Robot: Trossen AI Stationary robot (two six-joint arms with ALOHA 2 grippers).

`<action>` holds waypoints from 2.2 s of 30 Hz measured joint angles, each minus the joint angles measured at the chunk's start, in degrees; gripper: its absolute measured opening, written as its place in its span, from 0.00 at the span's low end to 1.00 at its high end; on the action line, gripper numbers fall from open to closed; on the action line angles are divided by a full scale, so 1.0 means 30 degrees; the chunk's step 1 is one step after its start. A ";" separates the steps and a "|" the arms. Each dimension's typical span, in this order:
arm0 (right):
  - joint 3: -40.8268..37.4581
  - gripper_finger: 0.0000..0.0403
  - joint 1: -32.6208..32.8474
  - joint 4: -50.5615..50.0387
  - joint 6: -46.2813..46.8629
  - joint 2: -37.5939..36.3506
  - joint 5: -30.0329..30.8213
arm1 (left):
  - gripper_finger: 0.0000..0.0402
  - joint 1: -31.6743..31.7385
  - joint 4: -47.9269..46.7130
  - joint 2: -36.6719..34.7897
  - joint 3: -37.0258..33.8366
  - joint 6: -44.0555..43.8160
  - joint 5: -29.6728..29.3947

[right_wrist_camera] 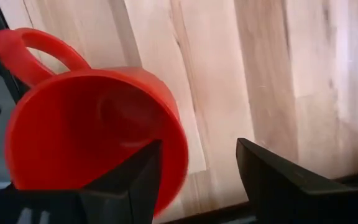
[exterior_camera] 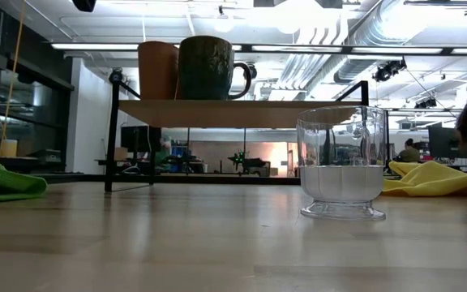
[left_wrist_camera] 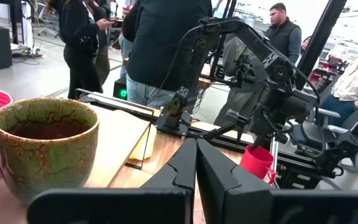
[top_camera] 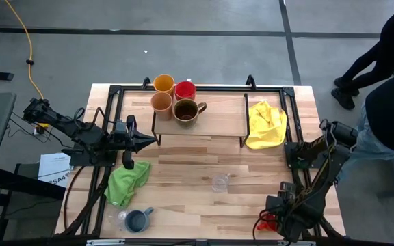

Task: Stack small to large cups/mugs on shelf
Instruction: Put the red mug on the shelf

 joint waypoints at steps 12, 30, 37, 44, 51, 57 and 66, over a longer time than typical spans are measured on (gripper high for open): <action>-0.0827 0.45 -0.0270 0.1072 -0.0404 0.0007 -0.0233 | 0.00 0.0003 -0.0005 0.0000 0.0000 -0.0003 -0.0007; -0.0747 0.01 -0.0692 0.0923 -0.0833 -0.0969 -0.0546 | 0.00 0.0001 -0.0015 0.0007 0.0000 0.0002 -0.0119; -0.0747 0.00 -0.1386 0.1117 -0.2249 -0.4714 0.2576 | 0.00 0.0000 -0.0015 0.0007 0.0000 0.0002 -0.0415; -0.1620 0.00 -0.3728 0.4463 -0.6229 -0.8009 0.9238 | 0.00 0.0000 0.0000 0.0007 0.0000 -0.1129 -0.0401; -0.5354 0.00 -0.8120 1.3578 -1.3202 -0.8939 1.0211 | 0.00 0.0006 0.0123 0.0007 0.0000 -0.2985 -0.0290; -0.8618 0.00 -1.1661 2.5126 -1.8774 -0.9028 0.8547 | 0.00 0.0007 0.1416 0.0217 0.0007 -0.3238 0.0375; -0.8040 0.00 -1.4539 2.9601 -2.2409 -0.9049 0.5413 | 0.00 0.0007 0.4973 0.1951 0.0007 -0.1977 0.2999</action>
